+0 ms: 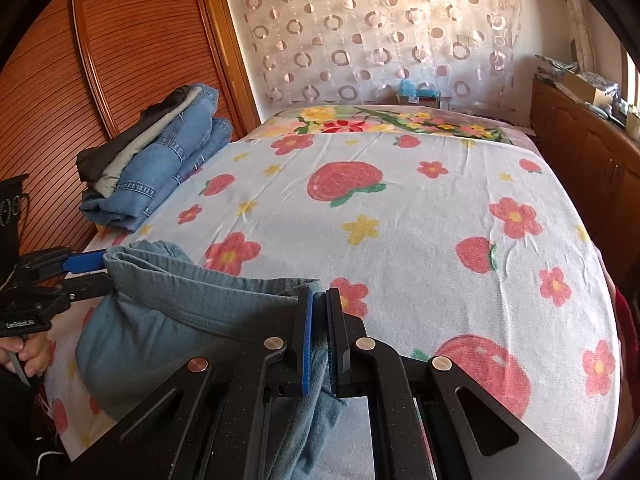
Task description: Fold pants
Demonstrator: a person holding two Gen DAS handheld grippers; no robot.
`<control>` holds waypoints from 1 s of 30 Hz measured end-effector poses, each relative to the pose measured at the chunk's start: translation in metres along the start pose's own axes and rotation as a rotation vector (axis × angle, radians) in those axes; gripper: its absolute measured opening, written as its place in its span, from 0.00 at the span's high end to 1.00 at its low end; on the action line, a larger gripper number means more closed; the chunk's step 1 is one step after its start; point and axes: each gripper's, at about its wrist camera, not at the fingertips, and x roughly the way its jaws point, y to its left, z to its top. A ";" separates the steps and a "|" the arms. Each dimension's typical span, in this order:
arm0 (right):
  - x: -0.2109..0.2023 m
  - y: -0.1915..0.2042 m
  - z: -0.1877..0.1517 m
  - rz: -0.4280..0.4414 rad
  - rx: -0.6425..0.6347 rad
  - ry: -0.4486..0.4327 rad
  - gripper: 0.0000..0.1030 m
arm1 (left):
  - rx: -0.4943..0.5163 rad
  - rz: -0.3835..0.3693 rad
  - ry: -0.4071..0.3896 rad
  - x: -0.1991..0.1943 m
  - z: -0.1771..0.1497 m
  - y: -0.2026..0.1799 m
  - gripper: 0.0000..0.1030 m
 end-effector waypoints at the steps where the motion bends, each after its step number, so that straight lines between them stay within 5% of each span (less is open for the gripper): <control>1: 0.000 0.000 0.000 0.000 0.002 0.001 0.94 | 0.008 0.001 0.006 0.004 0.002 0.000 0.70; 4: 0.000 -0.001 0.000 -0.006 -0.003 0.002 0.94 | 0.017 -0.008 0.003 0.010 0.009 0.000 0.85; 8: -0.006 0.000 -0.001 -0.015 -0.021 -0.021 0.94 | -0.021 -0.020 -0.049 0.003 0.020 0.006 0.86; 15: -0.009 -0.002 -0.003 -0.007 -0.017 -0.028 0.94 | -0.014 0.023 -0.006 0.013 0.019 0.005 0.83; 21: -0.009 -0.001 0.001 -0.014 -0.029 -0.016 0.94 | -0.021 0.048 -0.015 0.009 0.015 0.007 0.60; 24: -0.011 0.001 0.001 -0.020 -0.036 -0.018 0.94 | -0.028 0.057 -0.013 0.007 0.013 0.008 0.41; 25: -0.012 0.001 0.001 -0.023 -0.038 -0.017 0.94 | -0.030 0.063 -0.013 0.006 0.012 0.008 0.25; 26: -0.013 0.002 0.001 -0.025 -0.040 -0.018 0.94 | -0.034 0.059 -0.017 0.006 0.010 0.008 0.19; 30: -0.020 0.003 0.000 -0.028 -0.043 -0.027 0.94 | -0.030 0.057 0.003 0.006 0.003 0.005 0.20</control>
